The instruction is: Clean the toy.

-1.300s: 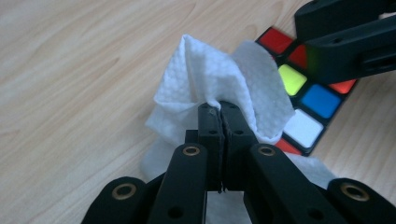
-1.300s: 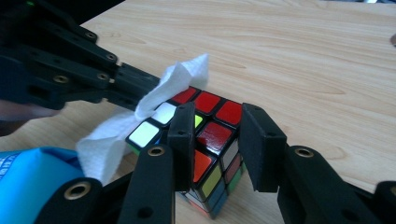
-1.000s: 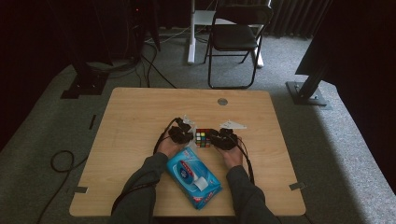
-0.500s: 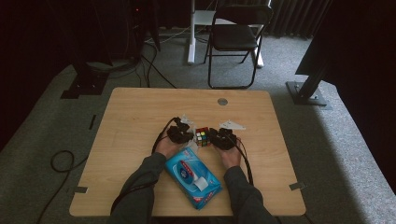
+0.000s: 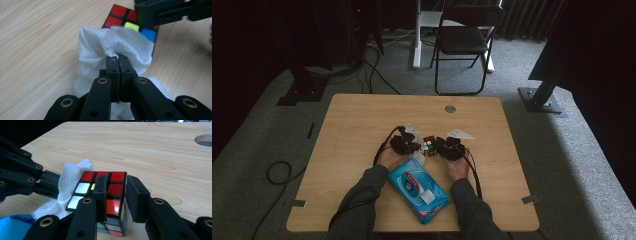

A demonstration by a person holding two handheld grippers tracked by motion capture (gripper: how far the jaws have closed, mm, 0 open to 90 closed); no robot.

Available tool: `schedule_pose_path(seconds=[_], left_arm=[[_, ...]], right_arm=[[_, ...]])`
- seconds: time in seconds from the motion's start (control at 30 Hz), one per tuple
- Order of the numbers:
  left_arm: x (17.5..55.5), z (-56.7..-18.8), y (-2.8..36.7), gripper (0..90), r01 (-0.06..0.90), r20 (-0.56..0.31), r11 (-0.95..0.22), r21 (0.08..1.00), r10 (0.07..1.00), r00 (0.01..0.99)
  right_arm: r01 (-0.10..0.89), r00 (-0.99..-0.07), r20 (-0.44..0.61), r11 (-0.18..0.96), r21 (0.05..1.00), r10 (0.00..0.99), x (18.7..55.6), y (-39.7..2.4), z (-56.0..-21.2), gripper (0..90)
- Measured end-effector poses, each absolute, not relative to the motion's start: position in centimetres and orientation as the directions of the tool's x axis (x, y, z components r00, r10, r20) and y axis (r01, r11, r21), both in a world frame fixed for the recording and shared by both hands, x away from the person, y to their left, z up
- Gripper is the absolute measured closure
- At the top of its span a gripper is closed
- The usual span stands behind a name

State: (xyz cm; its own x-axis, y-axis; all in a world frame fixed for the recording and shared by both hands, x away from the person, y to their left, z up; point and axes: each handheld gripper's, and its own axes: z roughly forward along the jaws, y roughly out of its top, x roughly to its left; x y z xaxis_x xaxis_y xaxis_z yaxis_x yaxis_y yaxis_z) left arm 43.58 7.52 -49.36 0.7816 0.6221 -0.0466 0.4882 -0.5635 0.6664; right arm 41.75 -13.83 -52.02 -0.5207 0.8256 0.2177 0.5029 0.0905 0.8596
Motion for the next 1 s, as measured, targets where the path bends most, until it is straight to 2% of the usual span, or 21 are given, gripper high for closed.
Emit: schedule_pose_path(seconds=[0.13,0.23,0.63,0.73,0.87,1.0], left_arm=[[43.6,-49.4,7.3,89.0,0.488,-0.053,-0.575,0.656,0.610,0.790],[43.7,-49.8,6.6,89.0,0.482,-0.016,-0.614,0.624,0.607,0.794],[44.8,-50.2,6.1,89.0,0.494,0.000,-0.615,0.615,0.626,0.780],[45.1,-50.6,6.0,88.9,0.501,-0.006,-0.627,0.597,0.621,0.784],[45.4,-51.8,5.2,88.8,0.502,0.014,-0.692,0.518,0.594,0.805],[45.4,-51.7,5.4,88.6,0.510,-0.003,-0.670,0.540,0.604,0.797]], right_arm=[[0.508,-0.516,0.228,0.080,0.858,0.826,41.7,-13.8,-52.1,70.9],[0.511,-0.513,0.232,0.077,0.856,0.826,41.7,-13.8,-52.0,71.0],[0.518,-0.516,0.247,0.069,0.853,0.820,41.5,-14.5,-52.1,69.4],[0.518,-0.515,0.246,0.070,0.852,0.821,41.5,-14.5,-52.1,69.4],[0.519,-0.511,0.245,0.068,0.852,0.824,41.4,-14.4,-52.1,69.4],[0.519,-0.510,0.246,0.067,0.852,0.824,41.4,-14.5,-52.1,69.3]])
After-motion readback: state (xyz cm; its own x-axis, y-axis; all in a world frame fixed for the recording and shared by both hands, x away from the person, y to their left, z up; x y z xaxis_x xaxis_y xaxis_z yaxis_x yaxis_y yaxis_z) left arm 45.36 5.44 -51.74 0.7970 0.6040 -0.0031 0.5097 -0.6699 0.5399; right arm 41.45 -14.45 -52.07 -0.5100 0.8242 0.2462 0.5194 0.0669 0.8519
